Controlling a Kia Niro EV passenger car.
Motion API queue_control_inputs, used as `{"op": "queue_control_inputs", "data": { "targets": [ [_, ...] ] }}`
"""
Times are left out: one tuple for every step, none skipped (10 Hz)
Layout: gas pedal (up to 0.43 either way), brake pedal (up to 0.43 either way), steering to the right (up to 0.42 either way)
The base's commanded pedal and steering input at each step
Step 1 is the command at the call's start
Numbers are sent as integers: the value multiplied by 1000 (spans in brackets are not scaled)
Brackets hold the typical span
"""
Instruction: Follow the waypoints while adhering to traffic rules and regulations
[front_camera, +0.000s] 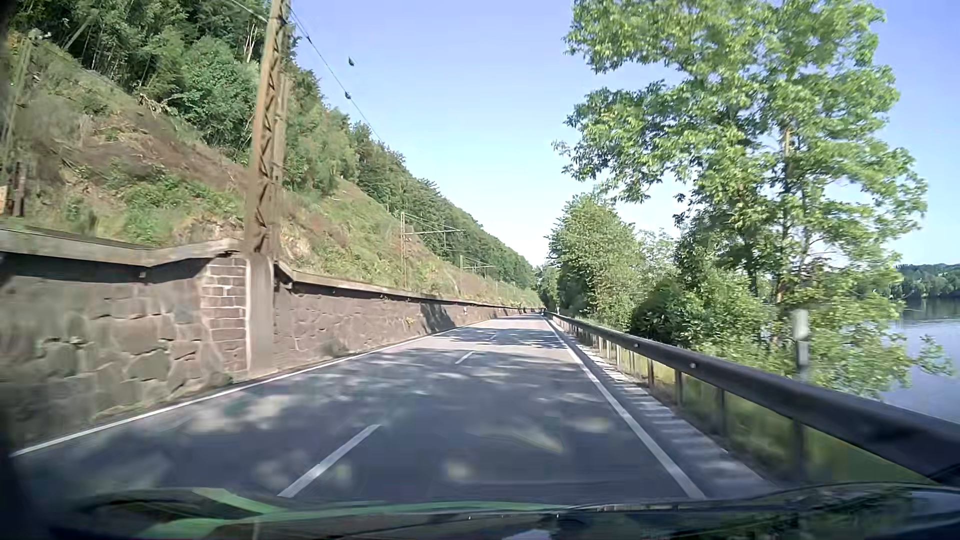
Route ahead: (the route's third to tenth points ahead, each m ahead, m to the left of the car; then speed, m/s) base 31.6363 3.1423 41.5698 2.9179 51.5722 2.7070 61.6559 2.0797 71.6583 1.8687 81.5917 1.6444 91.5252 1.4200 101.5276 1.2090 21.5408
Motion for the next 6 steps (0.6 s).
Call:
{"op": "queue_control_inputs", "data": {
  "targets": [
    [240, 0, 10],
    [240, 0, 10],
    [240, 0, 9],
    [240, 0, 8],
    [240, 0, 6],
    [240, 0, 4]
  ]
}}
